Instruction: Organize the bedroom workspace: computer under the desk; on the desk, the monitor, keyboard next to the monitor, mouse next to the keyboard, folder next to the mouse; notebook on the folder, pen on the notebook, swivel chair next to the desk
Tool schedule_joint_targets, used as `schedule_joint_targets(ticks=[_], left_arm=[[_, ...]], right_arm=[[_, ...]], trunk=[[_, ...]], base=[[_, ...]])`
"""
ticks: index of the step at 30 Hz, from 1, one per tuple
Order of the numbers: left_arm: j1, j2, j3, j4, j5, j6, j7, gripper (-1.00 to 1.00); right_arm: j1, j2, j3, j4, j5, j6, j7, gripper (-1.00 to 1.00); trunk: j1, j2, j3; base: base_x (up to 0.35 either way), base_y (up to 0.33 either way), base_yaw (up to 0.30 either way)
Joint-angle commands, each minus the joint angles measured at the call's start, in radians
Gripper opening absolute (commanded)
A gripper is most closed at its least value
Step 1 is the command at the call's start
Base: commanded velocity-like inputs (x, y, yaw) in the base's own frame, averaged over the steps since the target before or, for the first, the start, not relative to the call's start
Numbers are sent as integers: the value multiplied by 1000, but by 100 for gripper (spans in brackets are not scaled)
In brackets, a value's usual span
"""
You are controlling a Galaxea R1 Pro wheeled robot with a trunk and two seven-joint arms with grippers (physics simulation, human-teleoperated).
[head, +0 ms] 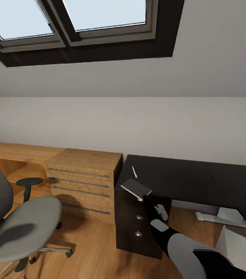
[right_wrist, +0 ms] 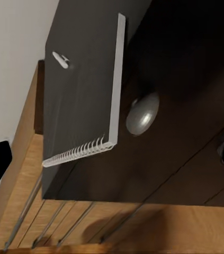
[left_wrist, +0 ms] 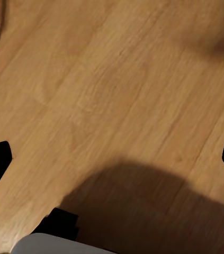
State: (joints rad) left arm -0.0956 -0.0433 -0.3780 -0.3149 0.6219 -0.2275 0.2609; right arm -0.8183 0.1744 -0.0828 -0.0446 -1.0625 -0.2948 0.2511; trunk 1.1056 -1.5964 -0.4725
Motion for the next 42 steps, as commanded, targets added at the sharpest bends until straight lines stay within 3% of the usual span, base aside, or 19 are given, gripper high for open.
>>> schedule_joint_targets(ticks=[1,8,19,25,42], left_arm=[[-1,0,-9,0,7,-4,6,100],[-1,0,-7,0,8,-5,7,100],[-1,2,-9,-1,6,-8,7,100],[-1,2,-7,-1,7,-7,9,100],[-1,2,-7,-1,8,-6,9,100]], right_arm=[[-1,0,-8,2,-2,-1,8,100],[-1,0,-8,1,1,6,11,100],[-2,0,-11,-3,11,37,33,100],[-2,0,-12,-2,13,47,68,100],[-1,0,-14,-1,14,45,78,100]], trunk=[[0,-1,-1],[0,-1,-1],[0,-1,-1],[23,-43,-20],[88,-162,-73]], base=[[0,0,283],[0,0,223],[0,0,29],[0,0,2],[0,0,0]])
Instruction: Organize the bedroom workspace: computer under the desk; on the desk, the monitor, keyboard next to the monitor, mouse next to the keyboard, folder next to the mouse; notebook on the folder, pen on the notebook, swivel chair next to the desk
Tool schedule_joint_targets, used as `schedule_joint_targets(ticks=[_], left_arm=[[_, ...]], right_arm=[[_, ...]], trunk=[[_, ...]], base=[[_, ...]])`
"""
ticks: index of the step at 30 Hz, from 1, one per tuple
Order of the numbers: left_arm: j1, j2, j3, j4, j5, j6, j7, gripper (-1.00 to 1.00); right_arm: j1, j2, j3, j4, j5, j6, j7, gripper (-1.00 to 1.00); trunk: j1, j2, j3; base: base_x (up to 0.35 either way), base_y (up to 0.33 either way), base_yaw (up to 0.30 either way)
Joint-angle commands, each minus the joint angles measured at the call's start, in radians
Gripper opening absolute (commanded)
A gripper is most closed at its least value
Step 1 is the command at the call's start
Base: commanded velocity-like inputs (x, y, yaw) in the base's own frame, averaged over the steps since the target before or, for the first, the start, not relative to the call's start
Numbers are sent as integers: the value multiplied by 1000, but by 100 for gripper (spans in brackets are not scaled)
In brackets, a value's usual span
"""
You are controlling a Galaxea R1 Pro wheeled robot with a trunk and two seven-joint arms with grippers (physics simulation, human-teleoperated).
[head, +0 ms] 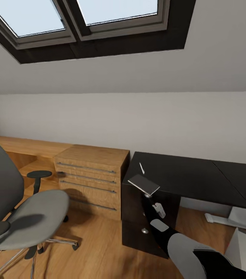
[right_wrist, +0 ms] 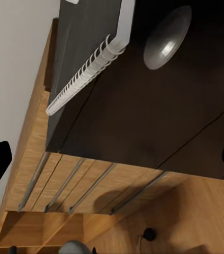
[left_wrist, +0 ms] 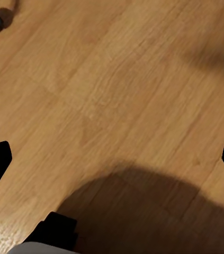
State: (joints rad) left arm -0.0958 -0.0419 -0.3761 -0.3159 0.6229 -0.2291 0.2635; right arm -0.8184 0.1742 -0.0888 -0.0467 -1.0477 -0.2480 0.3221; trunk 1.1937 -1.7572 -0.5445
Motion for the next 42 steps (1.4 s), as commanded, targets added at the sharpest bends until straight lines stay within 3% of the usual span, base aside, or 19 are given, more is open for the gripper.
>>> schedule_joint_targets(ticks=[1,6,42], left_arm=[[-1,0,-9,0,7,-4,6,100],[-1,0,-9,0,8,-3,7,100],[-1,-1,-11,1,6,-5,9,100]], right_arm=[[-1,0,-8,2,-1,-2,7,100],[-1,0,-8,2,-2,-2,7,100],[-1,-6,-8,-5,1,-13,2,100]], trunk=[[4,-8,-4],[23,-43,-20],[23,-43,-20]], base=[[0,0,0],[0,0,0],[72,0,0]])
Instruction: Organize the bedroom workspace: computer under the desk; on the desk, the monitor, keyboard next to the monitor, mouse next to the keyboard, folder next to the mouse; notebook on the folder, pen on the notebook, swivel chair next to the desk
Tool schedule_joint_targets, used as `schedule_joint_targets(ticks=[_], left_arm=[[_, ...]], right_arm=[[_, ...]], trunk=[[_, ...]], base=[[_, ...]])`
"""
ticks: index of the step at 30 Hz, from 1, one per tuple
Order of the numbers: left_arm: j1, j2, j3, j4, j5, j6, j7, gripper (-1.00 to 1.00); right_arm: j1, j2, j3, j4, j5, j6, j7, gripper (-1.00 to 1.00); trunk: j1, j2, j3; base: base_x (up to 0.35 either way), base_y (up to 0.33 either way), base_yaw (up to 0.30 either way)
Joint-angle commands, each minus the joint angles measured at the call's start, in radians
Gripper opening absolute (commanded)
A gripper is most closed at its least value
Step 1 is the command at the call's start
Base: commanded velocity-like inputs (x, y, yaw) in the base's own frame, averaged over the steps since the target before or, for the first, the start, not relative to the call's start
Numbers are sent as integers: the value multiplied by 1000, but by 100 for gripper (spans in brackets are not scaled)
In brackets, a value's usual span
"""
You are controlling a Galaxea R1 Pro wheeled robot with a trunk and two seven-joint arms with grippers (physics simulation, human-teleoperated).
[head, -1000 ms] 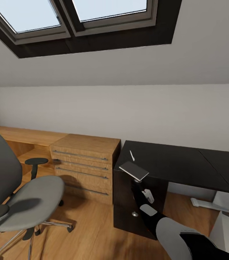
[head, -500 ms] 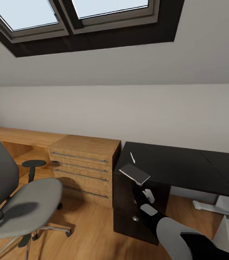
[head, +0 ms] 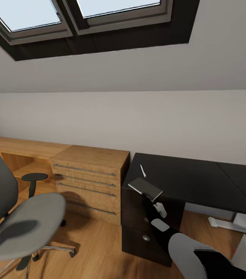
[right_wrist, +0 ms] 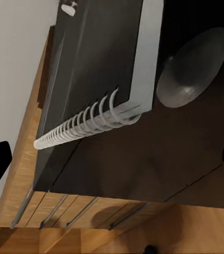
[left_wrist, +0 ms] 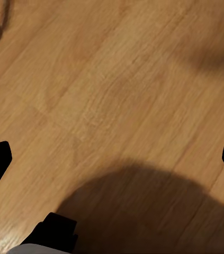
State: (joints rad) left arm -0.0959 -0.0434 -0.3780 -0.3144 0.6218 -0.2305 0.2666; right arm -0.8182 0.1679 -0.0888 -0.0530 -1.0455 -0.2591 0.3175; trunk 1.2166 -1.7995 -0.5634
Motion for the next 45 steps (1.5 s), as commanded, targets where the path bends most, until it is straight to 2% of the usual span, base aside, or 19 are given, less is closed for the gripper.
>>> schedule_joint_targets(ticks=[1,4,5,14,45], left_arm=[[-1,0,-9,0,7,-4,6,100],[-1,0,-9,0,7,-4,6,100],[-1,0,-10,0,7,-4,6,100],[-1,0,-10,0,7,-3,6,100],[-1,0,-10,0,7,-3,6,100]], right_arm=[[-1,0,-8,1,-1,-6,7,100],[-1,0,-8,1,-1,-29,7,100],[-1,-1,-8,0,-1,-64,7,100],[-1,0,-8,-1,-5,-139,7,100],[-1,-1,-10,-2,-7,-149,6,100]], trunk=[[0,0,-1],[0,0,-1],[0,0,-1],[0,0,-1],[0,0,-1]], base=[[86,0,0],[49,0,0],[14,0,0],[5,0,0],[0,0,0]])
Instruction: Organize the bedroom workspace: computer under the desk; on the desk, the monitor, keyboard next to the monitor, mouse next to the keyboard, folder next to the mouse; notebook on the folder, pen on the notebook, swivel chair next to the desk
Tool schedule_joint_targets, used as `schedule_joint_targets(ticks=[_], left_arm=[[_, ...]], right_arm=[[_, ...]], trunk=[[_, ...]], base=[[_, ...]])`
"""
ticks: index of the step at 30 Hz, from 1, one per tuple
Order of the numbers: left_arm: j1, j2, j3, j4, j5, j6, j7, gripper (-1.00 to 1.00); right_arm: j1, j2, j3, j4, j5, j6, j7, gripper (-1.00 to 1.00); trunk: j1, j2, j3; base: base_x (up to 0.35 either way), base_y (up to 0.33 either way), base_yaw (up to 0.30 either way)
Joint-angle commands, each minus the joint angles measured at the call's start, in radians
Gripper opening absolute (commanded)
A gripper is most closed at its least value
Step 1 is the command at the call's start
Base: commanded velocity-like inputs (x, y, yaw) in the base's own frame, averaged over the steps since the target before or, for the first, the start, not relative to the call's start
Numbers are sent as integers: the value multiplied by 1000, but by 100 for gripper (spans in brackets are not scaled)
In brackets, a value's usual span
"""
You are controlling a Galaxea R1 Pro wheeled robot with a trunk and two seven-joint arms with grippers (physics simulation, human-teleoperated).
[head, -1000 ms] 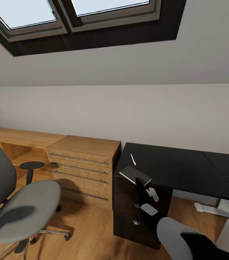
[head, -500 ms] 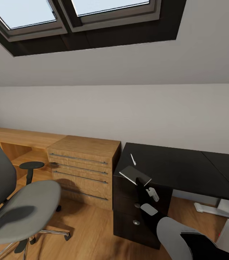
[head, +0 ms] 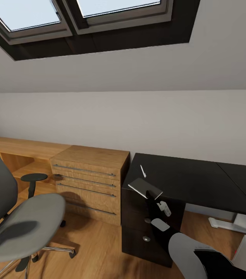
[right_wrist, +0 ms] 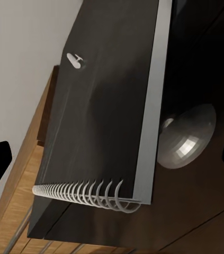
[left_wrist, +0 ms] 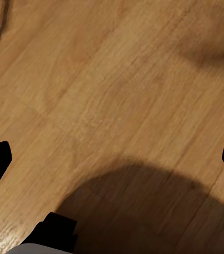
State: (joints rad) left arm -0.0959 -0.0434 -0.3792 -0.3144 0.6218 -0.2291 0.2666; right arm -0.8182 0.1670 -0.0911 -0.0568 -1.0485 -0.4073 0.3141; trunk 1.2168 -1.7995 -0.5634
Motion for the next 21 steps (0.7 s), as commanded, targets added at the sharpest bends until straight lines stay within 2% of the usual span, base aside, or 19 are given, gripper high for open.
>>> schedule_joint_targets(ticks=[1,21], left_arm=[[-1,0,-8,0,7,-4,6,100],[-1,0,-7,0,9,-4,8,100]], right_arm=[[-1,0,-8,2,-4,0,10,100],[-1,0,-9,2,-7,5,10,100]], trunk=[[0,-1,-1],[0,-1,-1]], base=[[0,0,0],[0,0,0]])
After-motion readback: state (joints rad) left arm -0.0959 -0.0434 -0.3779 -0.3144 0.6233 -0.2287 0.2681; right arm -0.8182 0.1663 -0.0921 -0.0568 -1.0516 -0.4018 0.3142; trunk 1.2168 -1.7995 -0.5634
